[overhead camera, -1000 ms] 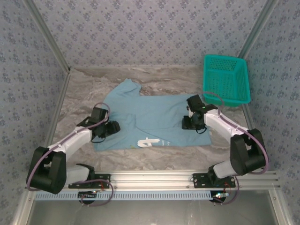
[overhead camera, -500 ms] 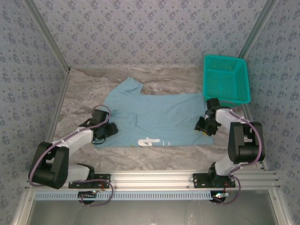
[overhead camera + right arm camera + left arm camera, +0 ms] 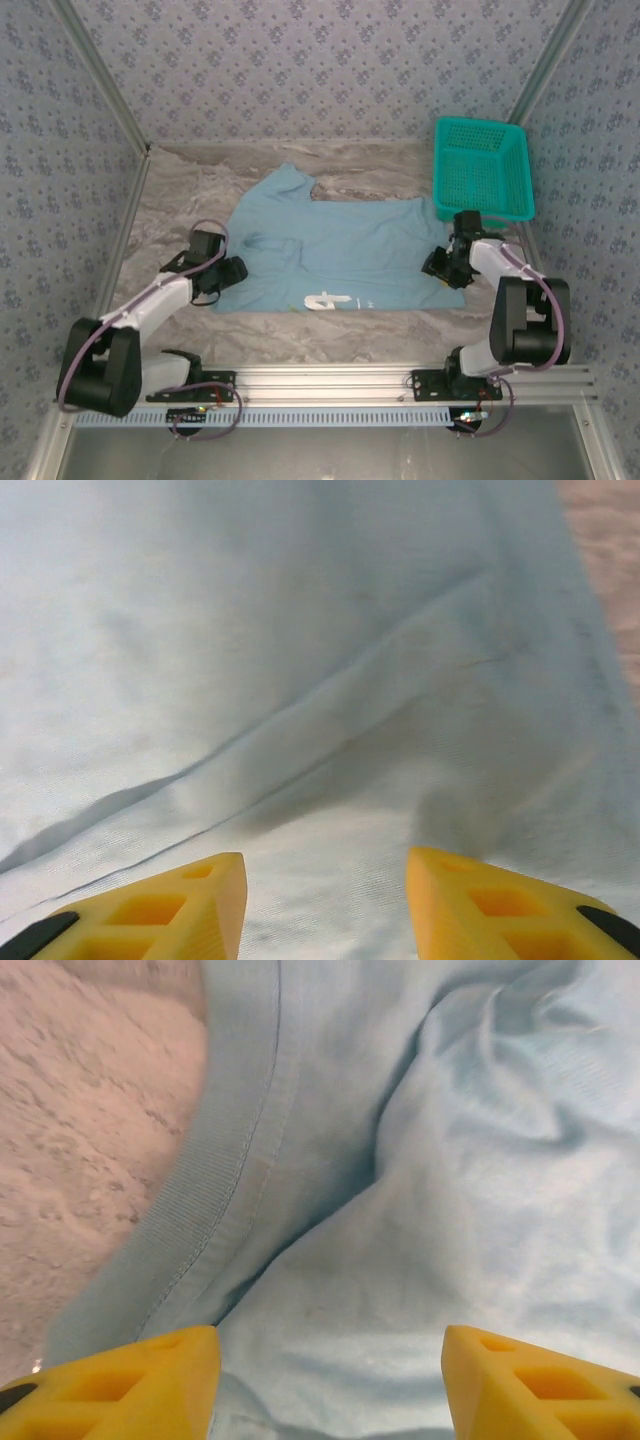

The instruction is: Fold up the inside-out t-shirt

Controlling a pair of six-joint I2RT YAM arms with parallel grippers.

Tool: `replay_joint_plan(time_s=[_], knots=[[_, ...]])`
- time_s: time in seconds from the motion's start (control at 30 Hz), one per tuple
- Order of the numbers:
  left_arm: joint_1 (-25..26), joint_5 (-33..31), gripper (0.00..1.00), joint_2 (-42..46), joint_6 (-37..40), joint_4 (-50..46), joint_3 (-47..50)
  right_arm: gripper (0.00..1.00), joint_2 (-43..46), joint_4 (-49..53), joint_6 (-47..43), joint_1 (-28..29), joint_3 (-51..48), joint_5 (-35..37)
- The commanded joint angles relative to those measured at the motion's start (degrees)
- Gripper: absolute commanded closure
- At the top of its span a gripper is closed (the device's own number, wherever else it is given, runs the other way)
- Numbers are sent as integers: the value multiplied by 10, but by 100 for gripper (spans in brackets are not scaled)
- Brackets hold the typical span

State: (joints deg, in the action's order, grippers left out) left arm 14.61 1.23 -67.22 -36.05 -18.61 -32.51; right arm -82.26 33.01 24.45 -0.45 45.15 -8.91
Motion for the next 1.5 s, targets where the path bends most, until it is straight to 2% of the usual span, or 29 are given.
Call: replay_joint_plan(time_s=[0.0, 0.1, 0.37, 0.43, 0.63, 0.83, 1.0, 1.17, 1.33, 1.47], knots=[[-4, -19, 36, 31, 12, -10, -36, 48, 9, -4, 3, 68, 51, 46], [-6, 0, 33, -8, 17, 36, -69, 46, -46, -20, 3, 100, 100, 43], [-6, 85, 35, -217, 32, 100, -205, 47, -217, -17, -18, 107, 226, 28], [-4, 89, 35, -258, 42, 104, -231, 48, -243, -5, -25, 108, 260, 32], [-21, 71, 35, -345, 40, 91, -266, 50, -278, 26, -35, 108, 270, 26], [-40, 64, 36, -324, 41, 92, -192, 52, -287, 40, -35, 128, 256, 13], [-50, 63, 35, -253, 20, 101, -90, 53, -273, 54, -29, 161, 237, 13], [-52, 56, 35, -192, 3, 87, -40, 53, -252, 61, -9, 198, 184, 7], [-78, 30, 35, -174, 11, 82, -42, 53, -234, 63, -1, 215, 190, -1], [-120, 33, 34, -205, 31, 78, -84, 52, -247, 76, -20, 210, 263, 4]])
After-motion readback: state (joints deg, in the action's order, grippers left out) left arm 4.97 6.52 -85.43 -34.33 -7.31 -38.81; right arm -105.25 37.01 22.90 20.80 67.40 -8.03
